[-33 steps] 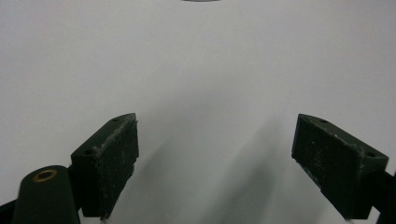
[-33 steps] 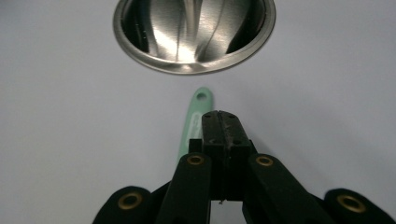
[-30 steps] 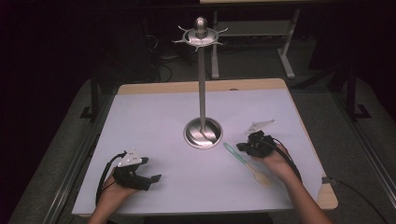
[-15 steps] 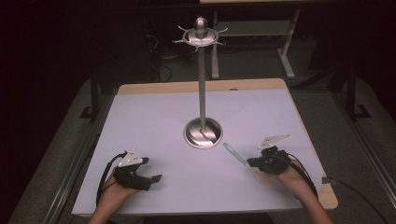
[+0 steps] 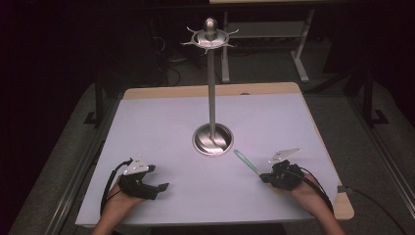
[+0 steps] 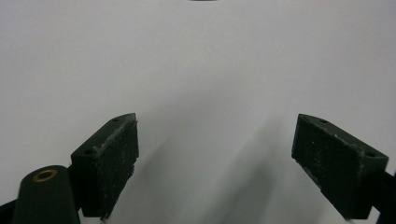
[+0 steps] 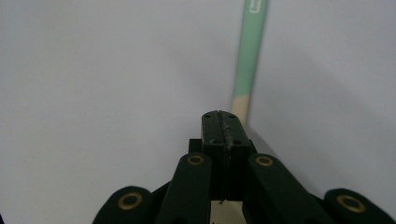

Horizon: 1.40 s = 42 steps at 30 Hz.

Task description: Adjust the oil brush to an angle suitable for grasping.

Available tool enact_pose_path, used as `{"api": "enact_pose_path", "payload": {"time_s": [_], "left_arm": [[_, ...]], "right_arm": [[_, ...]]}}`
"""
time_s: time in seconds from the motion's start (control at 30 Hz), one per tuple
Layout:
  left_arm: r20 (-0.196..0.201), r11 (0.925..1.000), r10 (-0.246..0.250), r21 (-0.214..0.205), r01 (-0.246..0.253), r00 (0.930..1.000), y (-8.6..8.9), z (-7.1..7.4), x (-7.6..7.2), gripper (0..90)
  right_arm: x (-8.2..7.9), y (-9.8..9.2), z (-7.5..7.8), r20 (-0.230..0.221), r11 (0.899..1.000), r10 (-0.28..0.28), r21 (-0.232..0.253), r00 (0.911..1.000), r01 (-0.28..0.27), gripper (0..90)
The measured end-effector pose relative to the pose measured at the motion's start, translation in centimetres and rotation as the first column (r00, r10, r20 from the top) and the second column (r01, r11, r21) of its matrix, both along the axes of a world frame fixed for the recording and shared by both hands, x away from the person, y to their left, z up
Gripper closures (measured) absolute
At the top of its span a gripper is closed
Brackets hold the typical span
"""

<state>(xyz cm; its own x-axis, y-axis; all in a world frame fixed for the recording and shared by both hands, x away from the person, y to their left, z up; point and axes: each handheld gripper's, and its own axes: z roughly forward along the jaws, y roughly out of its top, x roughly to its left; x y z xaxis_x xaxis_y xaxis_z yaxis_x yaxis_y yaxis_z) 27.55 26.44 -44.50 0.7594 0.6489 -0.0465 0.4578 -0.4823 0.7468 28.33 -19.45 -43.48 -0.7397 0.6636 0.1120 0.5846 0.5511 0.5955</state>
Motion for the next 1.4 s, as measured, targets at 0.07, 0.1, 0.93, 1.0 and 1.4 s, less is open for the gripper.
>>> {"api": "enact_pose_path", "payload": {"time_s": [0.07, 0.1, 0.93, 1.0, 1.4], "left_arm": [[0.002, 1.0, 0.001, 0.0, -0.001, 1.0, 0.0, 0.0, -0.1, 14.4], [0.003, 1.0, 0.001, -0.001, -0.001, 1.0, 0.0, 0.1, -0.1, 14.4], [0.003, 1.0, 0.004, 0.001, -0.004, 1.0, 0.0, 0.0, -0.1, 14.4], [0.002, 1.0, 0.003, 0.004, -0.003, 1.0, 0.0, 0.1, 0.0, 14.4], [0.005, 1.0, 0.005, -0.006, -0.005, 1.0, -0.1, 0.0, -0.1, 14.4]], "right_arm": [[-0.1, 0.2, 0.1, 0.016, 1.0, 0.002, -0.031, 0.9999, -0.002, 90.0], [-0.2, 0.3, 0.2, 0.013, 0.999, -0.001, -0.036, 0.9999, 0.001, 90.0], [2.2, -2.1, 0.2, 0.027, 0.999, -0.038, 0.004, 0.9989, 0.038, 89.8], [2.2, -2.3, 0.5, 0.026, 0.999, -0.035, 0.031, 0.999, 0.034, 86.8], [3.2, -2.0, 1.0, 0.006, 0.999, -0.022, 0.043, 0.9997, 0.022, 69.6]]}}
